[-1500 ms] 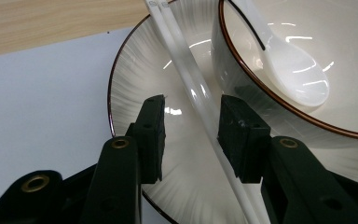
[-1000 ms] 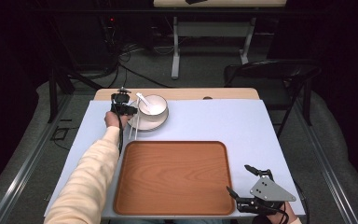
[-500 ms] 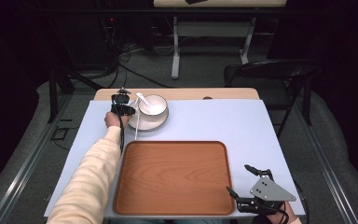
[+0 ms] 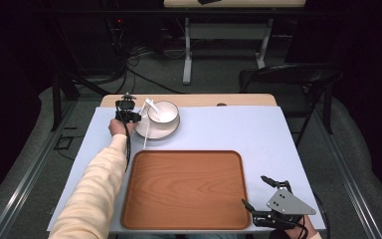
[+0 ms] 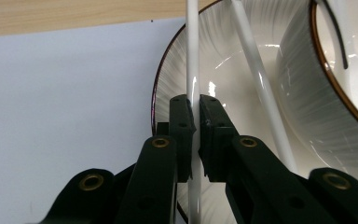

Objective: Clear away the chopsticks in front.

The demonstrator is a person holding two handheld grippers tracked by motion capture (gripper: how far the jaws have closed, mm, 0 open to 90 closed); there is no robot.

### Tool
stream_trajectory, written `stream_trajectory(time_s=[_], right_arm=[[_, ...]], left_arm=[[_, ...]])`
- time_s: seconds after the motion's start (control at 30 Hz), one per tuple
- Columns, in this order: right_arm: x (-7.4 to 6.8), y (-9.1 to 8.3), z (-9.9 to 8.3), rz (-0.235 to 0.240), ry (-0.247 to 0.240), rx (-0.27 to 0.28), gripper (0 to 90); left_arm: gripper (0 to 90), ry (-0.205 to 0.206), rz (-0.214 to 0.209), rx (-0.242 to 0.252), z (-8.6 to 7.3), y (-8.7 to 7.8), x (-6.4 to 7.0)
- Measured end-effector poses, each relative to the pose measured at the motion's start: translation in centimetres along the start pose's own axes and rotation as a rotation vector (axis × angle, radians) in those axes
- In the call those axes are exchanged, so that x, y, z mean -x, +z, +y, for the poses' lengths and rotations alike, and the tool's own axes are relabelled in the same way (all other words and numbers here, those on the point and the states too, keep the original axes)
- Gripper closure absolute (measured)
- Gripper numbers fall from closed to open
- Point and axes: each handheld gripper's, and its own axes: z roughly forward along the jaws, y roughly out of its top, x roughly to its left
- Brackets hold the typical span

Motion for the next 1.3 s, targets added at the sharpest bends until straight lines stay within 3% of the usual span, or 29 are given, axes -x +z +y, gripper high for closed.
stream_trajectory(time_s=[0.6,0.8,1.3], right_arm=[[0.0,0.0,0.0,0.001,-0.001,-0.001,14.2],[-0.1,0.0,0.0,0.000,0.000,-0.002,14.2],[-0.1,0.0,0.0,0.000,-0.001,-0.001,14.2]], left_arm=[[84.9,-0.028,-0.043,0.056,-0.1,-2.7,-0.7],[84.9,-0.060,-0.073,0.078,-0.4,-3.8,-1.0],[84.8,-0.078,-0.163,0.120,-2.9,-6.9,0.6]])
